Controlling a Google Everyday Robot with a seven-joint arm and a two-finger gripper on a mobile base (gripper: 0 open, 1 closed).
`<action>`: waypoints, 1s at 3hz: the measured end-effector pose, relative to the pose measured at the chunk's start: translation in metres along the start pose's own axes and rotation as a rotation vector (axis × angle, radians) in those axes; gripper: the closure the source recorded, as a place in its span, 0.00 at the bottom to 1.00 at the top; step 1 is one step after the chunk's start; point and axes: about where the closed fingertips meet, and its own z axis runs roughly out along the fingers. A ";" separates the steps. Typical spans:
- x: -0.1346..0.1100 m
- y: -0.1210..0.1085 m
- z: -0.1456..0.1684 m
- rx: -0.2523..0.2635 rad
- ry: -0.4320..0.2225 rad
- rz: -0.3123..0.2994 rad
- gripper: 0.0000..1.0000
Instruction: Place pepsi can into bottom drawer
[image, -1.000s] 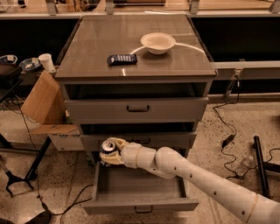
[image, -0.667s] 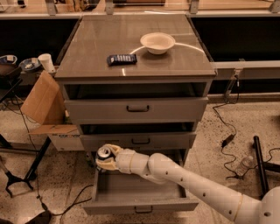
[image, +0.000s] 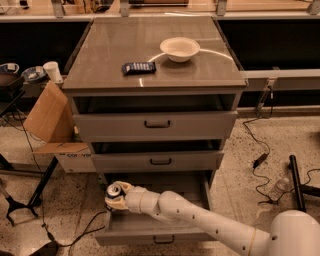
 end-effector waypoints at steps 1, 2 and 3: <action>0.036 0.007 0.020 0.023 0.034 0.016 1.00; 0.066 0.004 0.038 0.070 0.086 0.065 1.00; 0.090 -0.007 0.046 0.137 0.154 0.140 1.00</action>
Offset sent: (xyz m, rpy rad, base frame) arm 0.0139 0.0319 -0.1134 -0.1111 0.1582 -0.1667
